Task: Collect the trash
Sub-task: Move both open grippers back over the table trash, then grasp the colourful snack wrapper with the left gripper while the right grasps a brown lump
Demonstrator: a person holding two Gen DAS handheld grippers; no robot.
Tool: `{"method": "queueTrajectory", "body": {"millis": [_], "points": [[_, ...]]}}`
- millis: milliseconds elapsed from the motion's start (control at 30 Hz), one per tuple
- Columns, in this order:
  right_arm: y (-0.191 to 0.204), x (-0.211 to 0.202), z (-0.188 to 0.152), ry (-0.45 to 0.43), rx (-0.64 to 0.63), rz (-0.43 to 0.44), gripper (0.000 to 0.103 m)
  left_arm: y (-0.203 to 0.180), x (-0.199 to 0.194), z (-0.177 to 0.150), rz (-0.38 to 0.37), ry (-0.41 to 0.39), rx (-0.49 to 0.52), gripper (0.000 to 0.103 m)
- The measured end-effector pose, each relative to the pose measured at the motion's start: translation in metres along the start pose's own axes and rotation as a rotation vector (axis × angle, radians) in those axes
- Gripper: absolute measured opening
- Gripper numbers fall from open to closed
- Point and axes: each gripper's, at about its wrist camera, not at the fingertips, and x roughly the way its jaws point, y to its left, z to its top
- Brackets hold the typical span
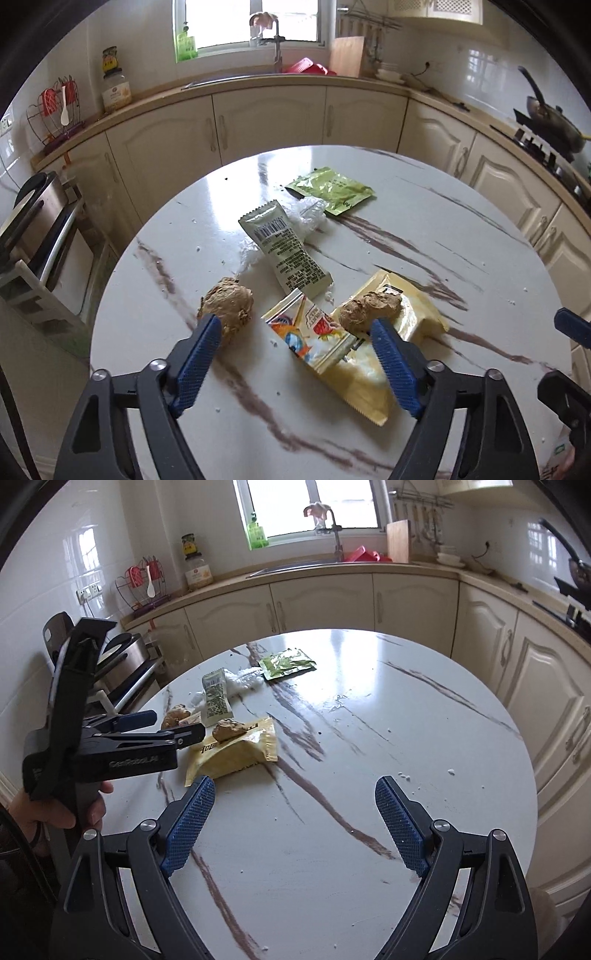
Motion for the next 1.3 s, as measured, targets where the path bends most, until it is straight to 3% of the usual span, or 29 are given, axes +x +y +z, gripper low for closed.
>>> {"method": "queueTrajectory", "body": {"millis": [167,300,533,800,933,1067,1133,1200,1300], "points": [[0.0,0.005,0.002,0.007,0.008,0.01,0.088,-0.005,0.018,0.005,-0.026,0.012,0.034,0.051],[0.008,0.006,0.005,0.009,-0.001,0.009,0.088,0.005,0.012,0.001,-0.079,0.005,0.017,0.05],[0.036,0.02,0.021,0.011,-0.045,0.007,0.088,0.038,-0.027,-0.018,-0.075,-0.042,0.026,0.05],[0.09,0.079,0.045,0.095,-0.183,0.041,0.087,0.07,-0.06,-0.049,-0.076,-0.058,0.018,0.05],[0.099,0.109,0.044,0.171,-0.212,0.062,0.067,0.08,-0.075,-0.059,-0.084,-0.058,0.018,0.05],[0.096,0.111,0.042,0.16,-0.204,0.043,0.057,0.088,-0.087,-0.066,-0.101,-0.059,0.016,0.05],[0.091,0.111,0.041,0.163,-0.206,0.027,0.034,0.087,-0.09,-0.067,-0.106,-0.063,0.009,0.05],[0.086,0.11,0.04,0.165,-0.205,0.019,0.021,0.087,-0.094,-0.069,-0.114,-0.065,0.008,0.05],[0.079,0.107,0.043,0.178,-0.185,0.043,0.02,0.085,-0.1,-0.071,-0.128,-0.067,0.009,0.05]]}}
